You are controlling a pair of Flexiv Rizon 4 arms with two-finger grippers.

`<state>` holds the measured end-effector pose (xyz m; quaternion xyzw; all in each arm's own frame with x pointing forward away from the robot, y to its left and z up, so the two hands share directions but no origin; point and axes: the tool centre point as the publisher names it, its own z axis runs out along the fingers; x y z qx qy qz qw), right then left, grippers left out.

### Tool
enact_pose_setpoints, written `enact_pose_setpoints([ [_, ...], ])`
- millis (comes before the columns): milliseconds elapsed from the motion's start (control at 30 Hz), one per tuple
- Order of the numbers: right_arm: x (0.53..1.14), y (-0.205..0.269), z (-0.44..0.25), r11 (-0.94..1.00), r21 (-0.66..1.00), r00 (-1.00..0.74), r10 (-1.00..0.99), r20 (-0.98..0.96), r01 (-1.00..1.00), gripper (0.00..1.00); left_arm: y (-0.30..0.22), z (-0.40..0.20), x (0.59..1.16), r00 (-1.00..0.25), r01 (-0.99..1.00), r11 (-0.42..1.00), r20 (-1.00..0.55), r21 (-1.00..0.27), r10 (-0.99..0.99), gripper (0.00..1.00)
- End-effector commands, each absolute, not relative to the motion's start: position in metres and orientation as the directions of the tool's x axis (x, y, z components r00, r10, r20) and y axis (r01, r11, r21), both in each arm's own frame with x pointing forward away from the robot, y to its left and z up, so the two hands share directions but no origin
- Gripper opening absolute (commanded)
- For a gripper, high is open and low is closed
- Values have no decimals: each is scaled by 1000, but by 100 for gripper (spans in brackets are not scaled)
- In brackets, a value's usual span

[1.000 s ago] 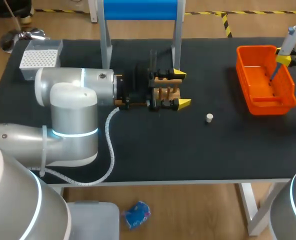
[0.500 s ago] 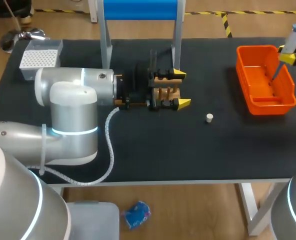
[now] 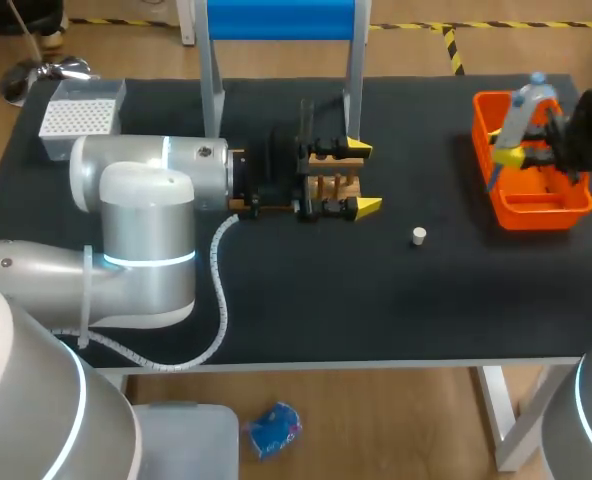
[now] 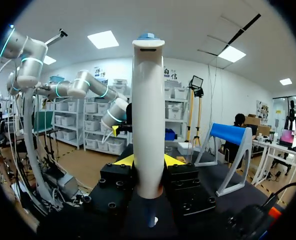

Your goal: Invert the test tube, pick up the pipette, mount the tip to pipette, aspirate from beaker and dispense into the tube, eject the tip, return the pipette, and cap with the stopper.

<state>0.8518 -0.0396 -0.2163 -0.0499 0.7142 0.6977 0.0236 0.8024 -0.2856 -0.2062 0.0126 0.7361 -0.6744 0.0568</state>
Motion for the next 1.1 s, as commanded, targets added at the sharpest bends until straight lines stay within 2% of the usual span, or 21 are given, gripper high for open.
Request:
enact_pose_setpoints([
  [33,846,-2,-230,11,992,-991,-32,-128,-129,0,-287,-207,801,-993,97,89,-103,-991,-63,100],
  [367,833,48,-252,-52,998,-998,-45,-41,-39,0,-287,-207,801,-993,97,89,-103,-991,-63,100],
  [600,821,77,-260,-17,1000,-999,-47,-11,-11,0,-287,-207,801,-993,97,89,-103,-991,-63,100],
  [1100,810,127,-259,-20,998,-993,-102,-55,-53,0,-287,-207,801,-993,97,89,-103,-991,-63,100],
])
